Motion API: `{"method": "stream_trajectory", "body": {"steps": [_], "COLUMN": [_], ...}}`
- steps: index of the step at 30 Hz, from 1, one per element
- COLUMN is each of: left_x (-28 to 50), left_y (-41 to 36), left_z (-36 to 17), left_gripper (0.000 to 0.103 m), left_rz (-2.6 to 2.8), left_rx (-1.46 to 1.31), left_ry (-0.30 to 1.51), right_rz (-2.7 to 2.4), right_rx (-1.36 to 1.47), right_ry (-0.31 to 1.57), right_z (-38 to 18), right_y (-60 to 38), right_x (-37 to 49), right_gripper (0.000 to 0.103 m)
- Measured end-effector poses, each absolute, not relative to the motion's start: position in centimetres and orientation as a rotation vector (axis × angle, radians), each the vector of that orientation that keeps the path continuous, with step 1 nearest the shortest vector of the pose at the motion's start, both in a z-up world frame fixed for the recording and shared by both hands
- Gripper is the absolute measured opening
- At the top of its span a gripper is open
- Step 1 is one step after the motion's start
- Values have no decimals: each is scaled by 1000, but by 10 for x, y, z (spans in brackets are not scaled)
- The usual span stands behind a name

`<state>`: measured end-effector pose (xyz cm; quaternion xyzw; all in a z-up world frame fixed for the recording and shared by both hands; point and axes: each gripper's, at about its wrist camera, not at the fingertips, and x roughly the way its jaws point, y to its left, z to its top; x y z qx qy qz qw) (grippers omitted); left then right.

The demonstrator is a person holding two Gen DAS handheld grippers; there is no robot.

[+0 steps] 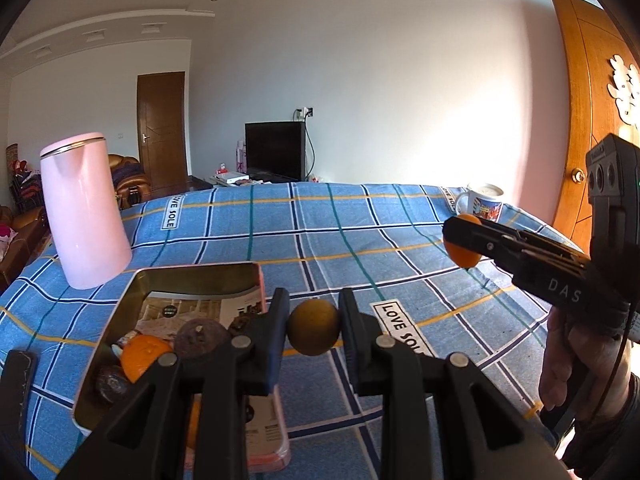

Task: Organize fruits
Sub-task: 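Carry the yellow fruit into the tin with the left gripper while the right gripper brings the orange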

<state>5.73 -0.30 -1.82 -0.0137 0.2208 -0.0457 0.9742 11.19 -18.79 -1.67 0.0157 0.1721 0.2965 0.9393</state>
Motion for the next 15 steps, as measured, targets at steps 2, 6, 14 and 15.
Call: {"method": "stream_trajectory", "body": {"steps": [2,6,14,15], "left_x": [53,46,35,33], "left_y": [4,18,41,44], "left_z": [-17,-15,-12,-12], "left_gripper": [27,27,27,27], "left_rz": [-80,-56,-14,-9], "left_rx": [-37,-50,-70,-74], "left_ry": [438,428,413,411], "right_rz": [621,651,703,710], "right_rx": [29,13,-16,-20], "right_ry": [347,330,318,317], "right_z": [-13,-5,5,5], "right_y": [-182,-168,-138,-134], "right_x": [109,101,93,92], "right_gripper": [34,34,34,34]}}
